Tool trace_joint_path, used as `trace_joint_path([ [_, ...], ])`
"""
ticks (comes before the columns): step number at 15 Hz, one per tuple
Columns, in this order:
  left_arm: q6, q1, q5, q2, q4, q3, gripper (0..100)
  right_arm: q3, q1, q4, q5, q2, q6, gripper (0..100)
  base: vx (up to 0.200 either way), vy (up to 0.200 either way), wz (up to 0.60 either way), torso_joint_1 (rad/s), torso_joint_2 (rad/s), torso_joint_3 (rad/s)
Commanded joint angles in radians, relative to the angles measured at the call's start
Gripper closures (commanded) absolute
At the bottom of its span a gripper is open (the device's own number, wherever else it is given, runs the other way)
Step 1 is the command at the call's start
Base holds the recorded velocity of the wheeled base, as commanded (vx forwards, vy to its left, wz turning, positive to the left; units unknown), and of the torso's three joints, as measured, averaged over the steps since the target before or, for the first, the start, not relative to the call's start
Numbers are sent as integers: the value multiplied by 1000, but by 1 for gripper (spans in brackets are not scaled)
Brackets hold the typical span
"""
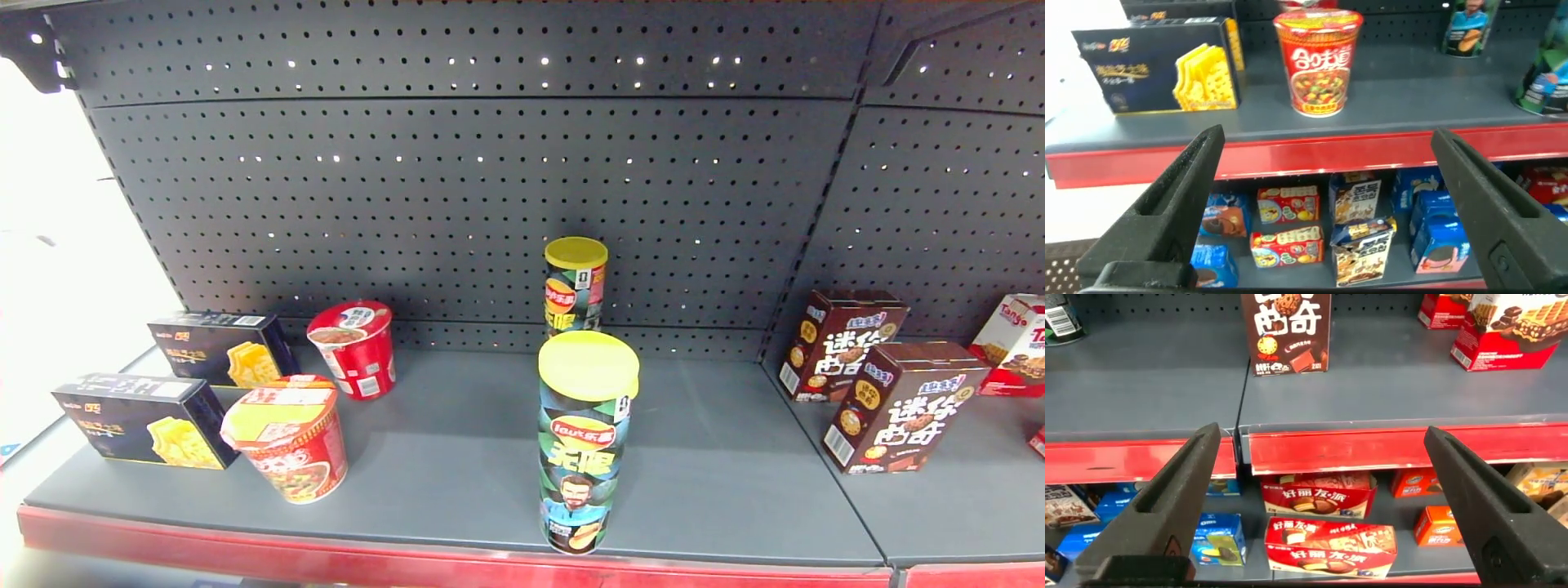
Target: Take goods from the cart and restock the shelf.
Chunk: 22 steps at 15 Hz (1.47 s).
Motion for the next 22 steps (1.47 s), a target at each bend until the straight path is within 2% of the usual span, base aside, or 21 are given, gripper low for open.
trace_joint_path([
  [1, -33, 1, 1, 0, -2, -1, 0, 0, 0, 2, 0, 5, 0, 0, 0, 0, 0, 0, 0, 0],
  [2, -64, -1, 5, 0, -6, 1, 0, 0, 0, 0, 0, 5, 0, 0, -200, 0, 0, 2, -2, -2],
  [3, -70, -1, 7, 0, -6, 1, 0, 0, -1, 2, 1, 5, 0, 0, -200, 0, 0, 12, -2, 2],
  [7, -56, -1, -6, 0, -6, 2, 0, 0, 0, 0, 1, 5, 0, 0, -50, 0, 0, 4, 2, 1],
  [10, -62, -1, 2, 0, -6, 2, 0, 0, 100, 2, 6, -12, -8, 0, 0, 0, 0, 0, 0, 0],
  [18, -59, -1, 8, 0, -14, 4, 0, 0, 86, 0, 6, -24, -2, 0, 0, 0, 0, 0, 0, 0],
  [20, -58, -1, 5, 0, -15, 4, 0, 0, 86, 0, 7, -24, -3, 0, 0, 0, -600, 0, 0, 2],
  [22, -59, -1, 1, 1, -14, 4, 0, 0, 85, 0, 6, -24, -3, 0, 0, 0, 0, 0, 0, 0],
])
